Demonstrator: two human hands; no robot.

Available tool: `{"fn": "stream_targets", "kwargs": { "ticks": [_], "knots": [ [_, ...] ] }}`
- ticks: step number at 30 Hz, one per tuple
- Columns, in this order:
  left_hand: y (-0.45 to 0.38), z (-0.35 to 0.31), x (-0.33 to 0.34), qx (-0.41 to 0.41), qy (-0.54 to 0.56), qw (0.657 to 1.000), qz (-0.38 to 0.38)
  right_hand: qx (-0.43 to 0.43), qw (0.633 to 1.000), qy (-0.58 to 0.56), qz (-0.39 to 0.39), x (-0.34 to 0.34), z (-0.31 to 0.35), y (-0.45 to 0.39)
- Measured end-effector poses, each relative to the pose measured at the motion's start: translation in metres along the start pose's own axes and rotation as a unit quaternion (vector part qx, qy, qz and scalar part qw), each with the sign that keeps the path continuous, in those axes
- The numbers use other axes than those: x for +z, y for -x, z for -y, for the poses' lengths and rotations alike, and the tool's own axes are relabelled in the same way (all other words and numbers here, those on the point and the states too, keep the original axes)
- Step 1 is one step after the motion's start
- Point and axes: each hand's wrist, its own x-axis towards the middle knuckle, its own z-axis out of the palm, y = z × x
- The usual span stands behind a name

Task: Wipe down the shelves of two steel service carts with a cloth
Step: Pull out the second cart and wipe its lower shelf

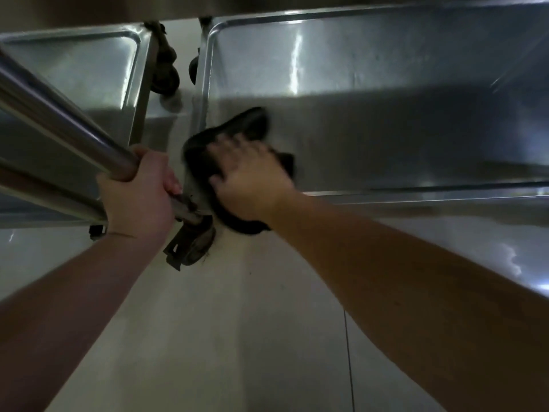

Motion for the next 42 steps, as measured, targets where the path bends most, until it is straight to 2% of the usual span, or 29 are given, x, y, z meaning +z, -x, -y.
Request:
{"fn": "stream_targets", "kwargs": {
  "ticks": [2, 3, 5, 8, 11, 14, 17, 18, 20, 22, 24, 27, 29, 30, 32, 34, 35, 37, 38, 39, 42],
  "knots": [
    [0.0, -0.001, 0.001, 0.001, 0.01, 1.0, 0.001, -0.108, 0.993, 0.004, 0.044, 0.003, 0.004, 0.004],
    [-0.001, -0.002, 0.001, -0.003, 0.013, 1.0, 0.0, -0.125, 0.991, 0.007, 0.053, -0.001, -0.007, 0.008],
    [-0.001, -0.002, 0.001, -0.011, 0.01, 1.0, 0.006, -0.1, 0.994, 0.012, 0.047, -0.012, -0.04, 0.02],
    [-0.001, -0.001, 0.0, -0.015, 0.011, 1.0, 0.015, 0.049, 0.998, 0.022, -0.016, -0.036, -0.115, 0.05],
    [0.001, -0.001, 0.001, -0.012, 0.008, 1.0, 0.02, 0.226, 0.967, 0.069, -0.098, -0.068, -0.197, 0.085],
    [0.002, -0.002, 0.002, -0.005, 0.019, 1.0, 0.023, 0.347, 0.929, 0.1, -0.084, -0.093, -0.25, 0.081],
    [0.002, -0.002, 0.004, -0.003, 0.023, 1.0, 0.012, 0.402, 0.912, 0.04, -0.076, -0.099, -0.242, 0.034],
    [0.002, -0.002, 0.005, -0.003, 0.023, 1.0, 0.011, 0.394, 0.914, 0.026, -0.088, -0.097, -0.225, 0.016],
    [0.002, -0.003, 0.006, -0.006, 0.029, 1.0, 0.009, 0.322, 0.941, 0.023, -0.098, -0.085, -0.178, -0.017],
    [0.002, -0.002, 0.006, -0.01, 0.036, 0.999, -0.005, 0.205, 0.976, 0.034, -0.065, -0.064, -0.118, -0.04],
    [0.002, -0.002, 0.006, -0.008, 0.036, 0.999, -0.019, 0.073, 0.996, 0.051, -0.018, -0.041, -0.062, -0.046],
    [0.001, -0.001, 0.008, -0.011, 0.037, 0.999, -0.025, -0.131, 0.989, 0.052, 0.049, -0.014, -0.021, -0.021],
    [0.002, -0.001, 0.007, -0.013, 0.046, 0.999, -0.024, -0.238, 0.966, 0.04, 0.097, -0.017, -0.033, -0.004],
    [0.002, -0.001, 0.007, -0.014, 0.051, 0.998, -0.022, -0.264, 0.957, 0.045, 0.115, -0.024, -0.046, -0.002],
    [0.002, -0.002, 0.007, -0.023, 0.057, 0.998, -0.023, -0.221, 0.969, 0.048, 0.097, -0.041, -0.073, -0.018],
    [0.003, -0.002, 0.006, -0.028, 0.042, 0.998, -0.02, -0.062, 0.998, 0.027, 0.015, -0.057, -0.093, -0.051],
    [0.003, -0.002, 0.006, -0.027, 0.031, 0.999, -0.019, 0.029, 0.999, 0.023, -0.008, -0.063, -0.094, -0.07],
    [0.003, -0.004, 0.006, -0.028, 0.015, 0.999, -0.025, 0.159, 0.987, 0.013, -0.002, -0.063, -0.078, -0.103],
    [0.003, -0.004, 0.007, -0.034, 0.013, 0.999, -0.031, 0.17, 0.985, 0.012, 0.006, -0.058, -0.063, -0.114],
    [0.004, -0.004, 0.007, -0.041, 0.016, 0.998, -0.035, 0.146, 0.989, 0.015, 0.012, -0.053, -0.047, -0.119],
    [0.005, -0.006, 0.007, -0.052, 0.029, 0.997, -0.042, 0.003, 0.999, 0.022, 0.028, -0.028, -0.009, -0.093]
  ]
}}
